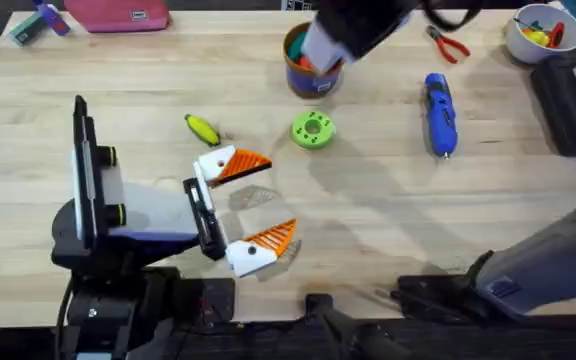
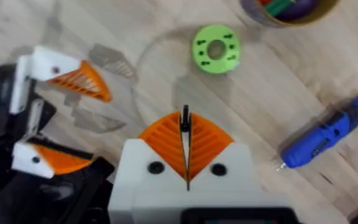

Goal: Pick up the gripper from the table and insert it into the empty holder that is missing its gripper. Then pick up a screw, insert it into the mounting hole, and use the screwdriver to tighten it. Finally, clean up the table by picking up the vegetable and placing it into the bucket.

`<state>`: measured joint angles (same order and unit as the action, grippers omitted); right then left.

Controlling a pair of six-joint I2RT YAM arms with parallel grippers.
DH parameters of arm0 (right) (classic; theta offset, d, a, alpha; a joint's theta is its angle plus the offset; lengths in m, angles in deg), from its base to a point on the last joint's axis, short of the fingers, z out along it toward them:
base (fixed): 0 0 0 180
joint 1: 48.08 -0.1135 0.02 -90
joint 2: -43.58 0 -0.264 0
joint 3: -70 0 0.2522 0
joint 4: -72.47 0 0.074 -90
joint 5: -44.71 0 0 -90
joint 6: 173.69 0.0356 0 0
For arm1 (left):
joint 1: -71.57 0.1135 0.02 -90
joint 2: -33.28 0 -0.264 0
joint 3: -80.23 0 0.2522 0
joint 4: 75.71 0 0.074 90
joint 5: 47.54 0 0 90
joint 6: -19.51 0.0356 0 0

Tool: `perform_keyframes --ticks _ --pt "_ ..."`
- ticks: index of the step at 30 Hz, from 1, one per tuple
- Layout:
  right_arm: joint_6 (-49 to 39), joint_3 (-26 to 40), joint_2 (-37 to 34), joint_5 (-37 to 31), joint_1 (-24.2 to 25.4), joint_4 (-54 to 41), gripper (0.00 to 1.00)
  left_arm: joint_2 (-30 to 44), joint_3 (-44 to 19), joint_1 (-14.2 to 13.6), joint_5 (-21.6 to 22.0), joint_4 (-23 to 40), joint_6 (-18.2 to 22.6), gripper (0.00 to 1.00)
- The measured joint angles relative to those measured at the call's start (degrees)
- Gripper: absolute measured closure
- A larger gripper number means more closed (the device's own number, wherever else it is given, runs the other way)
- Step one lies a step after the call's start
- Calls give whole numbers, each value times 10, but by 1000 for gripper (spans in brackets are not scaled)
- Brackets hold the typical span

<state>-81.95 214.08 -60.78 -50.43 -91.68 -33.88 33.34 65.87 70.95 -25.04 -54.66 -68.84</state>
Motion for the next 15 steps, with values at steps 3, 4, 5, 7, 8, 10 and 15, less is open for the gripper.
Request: perform_keyframes --ticks 3,4,5,7,8,10,15 --pt "0 0 -1 0 -47 0 995 0 0 0 0 0 0 14" --pt "0 0 -3 0 -64 0 995 0 0 0 0 0 0 14" --pt "0 0 -6 0 -79 0 995 0 0 0 0 0 0 16" --pt "0 0 -17 0 -110 0 996 0 0 0 0 0 0 15" --pt "0 0 -24 0 -123 0 996 0 0 0 0 0 0 15" --pt "0 0 -37 0 -142 0 996 0 0 0 0 0 0 15" --pt "-2 0 -51 0 -168 0 996 0 0 0 0 0 0 16"
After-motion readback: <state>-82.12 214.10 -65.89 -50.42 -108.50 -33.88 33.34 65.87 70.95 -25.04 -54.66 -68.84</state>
